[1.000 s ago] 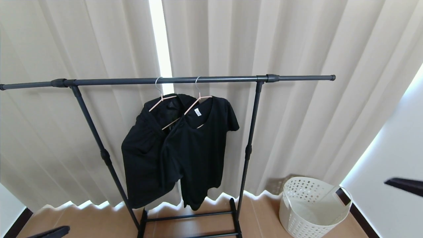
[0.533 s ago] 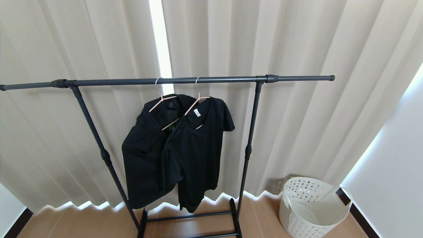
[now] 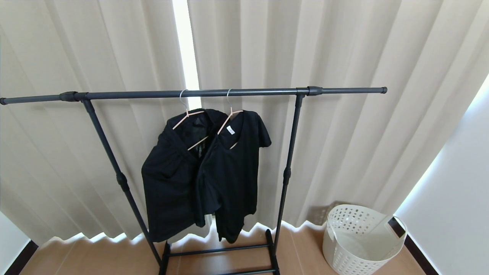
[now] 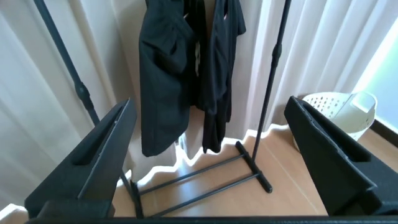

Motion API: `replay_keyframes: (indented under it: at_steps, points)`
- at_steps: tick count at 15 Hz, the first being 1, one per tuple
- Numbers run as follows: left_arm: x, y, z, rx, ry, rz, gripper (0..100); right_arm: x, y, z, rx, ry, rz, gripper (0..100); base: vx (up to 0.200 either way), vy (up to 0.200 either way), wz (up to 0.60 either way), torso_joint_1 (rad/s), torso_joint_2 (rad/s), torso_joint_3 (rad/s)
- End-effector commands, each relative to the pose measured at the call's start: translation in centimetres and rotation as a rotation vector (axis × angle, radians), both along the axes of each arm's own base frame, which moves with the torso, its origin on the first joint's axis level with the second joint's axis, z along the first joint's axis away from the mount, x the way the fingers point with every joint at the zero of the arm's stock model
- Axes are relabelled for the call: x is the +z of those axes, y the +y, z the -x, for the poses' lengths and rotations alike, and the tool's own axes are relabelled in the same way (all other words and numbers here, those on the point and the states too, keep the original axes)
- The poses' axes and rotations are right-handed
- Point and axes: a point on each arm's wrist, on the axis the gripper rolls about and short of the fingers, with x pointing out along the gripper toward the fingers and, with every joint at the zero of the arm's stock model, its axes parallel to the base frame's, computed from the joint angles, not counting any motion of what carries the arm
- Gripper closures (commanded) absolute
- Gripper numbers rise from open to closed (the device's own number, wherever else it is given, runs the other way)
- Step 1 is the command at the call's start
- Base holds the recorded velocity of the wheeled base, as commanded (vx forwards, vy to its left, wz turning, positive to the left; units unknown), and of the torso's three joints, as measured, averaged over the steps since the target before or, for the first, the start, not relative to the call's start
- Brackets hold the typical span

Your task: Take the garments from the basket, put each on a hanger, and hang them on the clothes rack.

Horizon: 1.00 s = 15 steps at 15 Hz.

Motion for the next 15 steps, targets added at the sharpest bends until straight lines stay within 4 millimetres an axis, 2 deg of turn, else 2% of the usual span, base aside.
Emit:
replay_keyframes:
  at_steps: [1, 5, 7, 8, 11, 13, 15]
  points:
    - [-0.01, 0.01, 0.03, 0.000, 0.002, 0.023, 0, -0.24, -0.20, -0.40, -0.099, -0.046, -0.008, 0, 0.000, 0.000, 0.00, 0.000, 0.00, 0.000]
    - [-0.03, 0.01, 0.05, -0.003, 0.004, 0.036, 0, -0.36, -0.33, -0.56, -0.169, -0.064, -0.160, 0, 0.000, 0.000, 0.00, 0.000, 0.00, 0.000]
    - [-0.03, -0.02, -0.01, 0.014, 0.006, 0.008, 0, -0.84, -0.23, -0.41, -0.070, -0.046, -0.195, 0, 0.000, 0.000, 0.00, 0.000, 0.00, 0.000]
    - [-0.04, -0.09, 0.02, 0.061, -0.009, -0.044, 0, -0.81, -0.18, -0.24, -0.018, -0.031, -0.201, 0, 0.000, 0.000, 0.00, 0.000, 0.00, 0.000]
    - [-0.04, -0.15, 0.03, 0.108, -0.006, -0.023, 0, -0.87, -0.18, 0.04, -0.020, -0.067, -0.201, 0, 0.000, 0.000, 0.00, 0.000, 0.00, 0.000]
    - [-0.03, -0.40, 0.01, 0.260, -0.011, -0.064, 0, -0.88, -0.18, 0.02, -0.020, -0.068, -0.201, 0, 0.000, 0.000, 0.00, 0.000, 0.00, 0.000]
    - [-0.05, -0.40, 0.04, 0.258, -0.002, 0.012, 0, -0.90, -0.19, 0.01, -0.022, -0.068, -0.204, 0, 0.000, 0.000, 0.00, 0.000, 0.00, 0.000]
